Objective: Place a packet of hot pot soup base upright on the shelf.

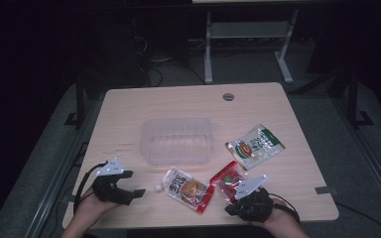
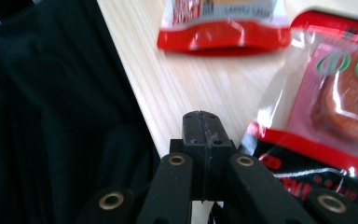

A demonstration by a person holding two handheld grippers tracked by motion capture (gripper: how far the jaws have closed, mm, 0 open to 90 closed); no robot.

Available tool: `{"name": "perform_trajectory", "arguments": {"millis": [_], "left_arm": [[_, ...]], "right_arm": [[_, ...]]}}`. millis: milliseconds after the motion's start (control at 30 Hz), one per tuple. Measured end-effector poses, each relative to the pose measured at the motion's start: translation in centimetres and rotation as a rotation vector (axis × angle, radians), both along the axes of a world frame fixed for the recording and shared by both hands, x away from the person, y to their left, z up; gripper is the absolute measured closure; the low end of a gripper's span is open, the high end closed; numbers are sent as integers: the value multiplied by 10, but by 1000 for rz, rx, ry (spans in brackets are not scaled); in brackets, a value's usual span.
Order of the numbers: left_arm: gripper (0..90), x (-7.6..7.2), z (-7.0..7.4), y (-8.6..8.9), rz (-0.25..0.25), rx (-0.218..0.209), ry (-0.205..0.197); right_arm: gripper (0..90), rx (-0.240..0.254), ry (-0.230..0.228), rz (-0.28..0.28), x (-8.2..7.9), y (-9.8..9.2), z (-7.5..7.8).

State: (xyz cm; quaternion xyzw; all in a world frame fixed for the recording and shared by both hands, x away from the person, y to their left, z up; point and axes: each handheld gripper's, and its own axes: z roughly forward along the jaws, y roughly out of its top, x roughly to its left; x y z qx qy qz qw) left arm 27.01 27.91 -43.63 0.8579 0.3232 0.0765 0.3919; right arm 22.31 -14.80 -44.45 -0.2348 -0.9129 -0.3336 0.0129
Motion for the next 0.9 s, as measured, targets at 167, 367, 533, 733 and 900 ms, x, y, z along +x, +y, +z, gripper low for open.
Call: {"name": "perform_trajectory", "arguments": {"millis": [167, 367, 533, 733, 900], "left_arm": [[135, -1, 0, 0, 3, 2, -3], [135, 0, 0, 1, 2, 15, -5], [136, -1, 0, -1, 6, 10, -3], [137, -2, 1, -3, 1, 7, -3], [140, -3, 2, -6, -16, 4, -7]], "right_arm": [[897, -65, -16, -27, 1, -4, -3], [897, -78, -5, -89, 4, -18, -2], [897, -105, -8, -131, 9, -32, -3], [897, -110, 2, -204, 15, -50, -3], [897, -105, 14, -266, 23, -66, -4]]}}
